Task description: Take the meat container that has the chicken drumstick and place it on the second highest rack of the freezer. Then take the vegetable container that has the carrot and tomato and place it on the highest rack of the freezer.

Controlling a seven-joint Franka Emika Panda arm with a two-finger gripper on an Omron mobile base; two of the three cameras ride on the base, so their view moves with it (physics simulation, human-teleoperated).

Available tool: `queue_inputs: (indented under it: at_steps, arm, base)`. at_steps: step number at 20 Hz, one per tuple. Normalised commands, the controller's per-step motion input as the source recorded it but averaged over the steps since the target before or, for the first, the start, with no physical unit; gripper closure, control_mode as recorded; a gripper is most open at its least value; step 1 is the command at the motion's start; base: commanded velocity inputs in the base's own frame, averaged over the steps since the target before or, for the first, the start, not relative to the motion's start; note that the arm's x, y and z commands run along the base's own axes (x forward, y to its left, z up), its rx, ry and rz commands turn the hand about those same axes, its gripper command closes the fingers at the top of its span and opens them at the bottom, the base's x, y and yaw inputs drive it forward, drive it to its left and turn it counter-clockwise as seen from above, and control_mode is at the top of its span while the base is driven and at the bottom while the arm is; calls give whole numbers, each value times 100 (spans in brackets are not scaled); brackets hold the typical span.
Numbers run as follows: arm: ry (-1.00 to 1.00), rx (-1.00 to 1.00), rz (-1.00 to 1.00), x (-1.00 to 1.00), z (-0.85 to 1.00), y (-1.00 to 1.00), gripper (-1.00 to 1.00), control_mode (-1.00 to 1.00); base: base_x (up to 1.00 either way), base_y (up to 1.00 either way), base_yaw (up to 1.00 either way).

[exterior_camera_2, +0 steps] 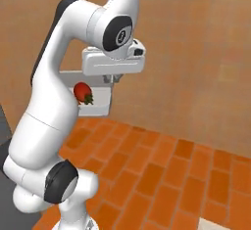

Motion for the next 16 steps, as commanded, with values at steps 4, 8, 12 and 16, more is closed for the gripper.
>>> queue_inputs:
  at_steps: [4,8,12,16]
  arm:
    - [0,0,0,0,0,0,100,100]
    - [0,0,0,0,0,0,100,100]
    - [0,0,0,0,0,0,100,100]
    - [0,0,0,0,0,0,100,100]
  base:
    - [57,34,62]
    - [33,28,54]
    - [0,5,42]
    - [0,1,52]
